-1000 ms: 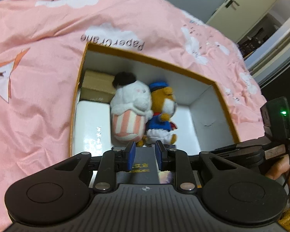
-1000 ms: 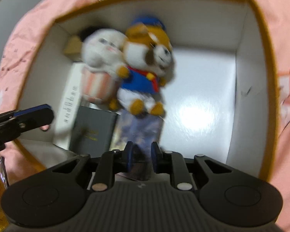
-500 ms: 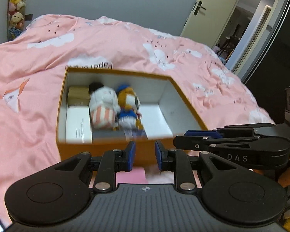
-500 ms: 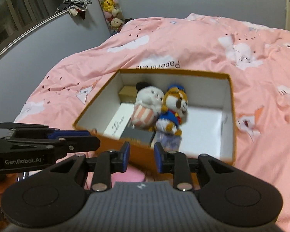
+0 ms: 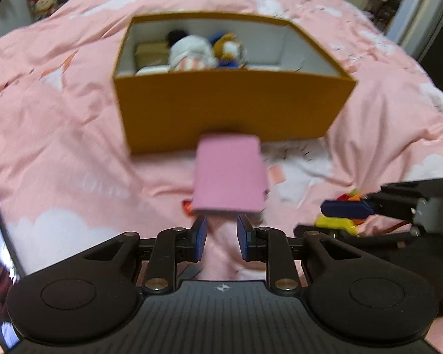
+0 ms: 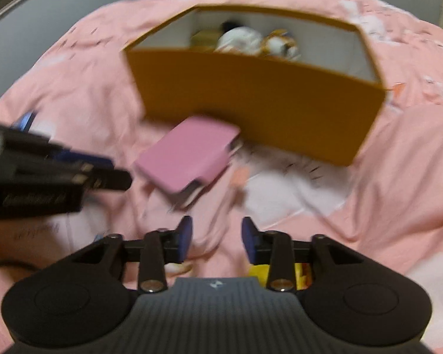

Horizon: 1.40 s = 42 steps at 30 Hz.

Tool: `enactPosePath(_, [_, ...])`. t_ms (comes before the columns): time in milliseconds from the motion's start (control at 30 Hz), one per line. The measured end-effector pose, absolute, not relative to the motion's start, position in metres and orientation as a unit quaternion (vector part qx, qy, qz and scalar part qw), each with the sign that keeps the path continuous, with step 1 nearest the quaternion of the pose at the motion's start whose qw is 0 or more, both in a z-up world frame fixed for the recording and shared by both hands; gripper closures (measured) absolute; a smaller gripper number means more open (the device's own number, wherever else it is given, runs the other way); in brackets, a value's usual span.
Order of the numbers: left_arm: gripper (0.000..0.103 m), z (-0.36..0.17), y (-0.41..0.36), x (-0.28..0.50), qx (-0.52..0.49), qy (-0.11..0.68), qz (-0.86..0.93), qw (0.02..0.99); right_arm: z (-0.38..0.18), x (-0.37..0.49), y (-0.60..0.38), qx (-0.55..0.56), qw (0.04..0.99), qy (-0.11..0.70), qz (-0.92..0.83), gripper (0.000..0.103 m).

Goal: Organize objects
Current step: 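Withdraw both grippers from the orange box toward the pink case, then grasp the pink fabric bag with the right gripper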

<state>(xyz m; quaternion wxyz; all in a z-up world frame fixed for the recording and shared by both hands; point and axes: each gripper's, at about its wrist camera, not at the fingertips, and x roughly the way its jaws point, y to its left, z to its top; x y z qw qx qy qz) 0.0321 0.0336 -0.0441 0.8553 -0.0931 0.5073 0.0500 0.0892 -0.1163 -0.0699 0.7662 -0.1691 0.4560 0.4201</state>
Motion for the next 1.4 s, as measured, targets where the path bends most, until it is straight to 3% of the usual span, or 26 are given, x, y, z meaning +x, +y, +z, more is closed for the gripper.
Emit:
enactPosePath(133, [0.075,-0.056,0.038,0.025,-0.106,0.525,0.060,0.842,-0.079,0.078,-0.104,-0.188,0.740,0.466,0.448,0.057])
enactPosePath(233, [0.076,-0.057,0.040,0.023,-0.107,0.524,0.063,0.843,-0.086,0.077,-0.095,-0.197,0.727,0.471,0.459,0.043])
enactPosePath(800, [0.076,-0.063,0.056,0.022,-0.136,0.521,0.063,0.840,-0.114,0.075,-0.069,-0.257,0.694,0.501,0.448,0.028])
enactPosePath(833, [0.076,-0.063,0.057,0.022,-0.138,0.520,0.062,0.840,-0.117,0.075,-0.069,-0.258,0.696,0.503,0.443,0.029])
enactPosePath(967, [0.076,-0.064,0.060,0.021,-0.147,0.519,0.061,0.840,-0.116,0.075,-0.071,-0.260,0.707,0.493,0.434,0.049])
enactPosePath(1400, [0.076,-0.049,0.059,0.017,-0.157,0.494,0.045,0.854,-0.057,0.064,-0.103,-0.238,0.779,0.395,0.426,0.066])
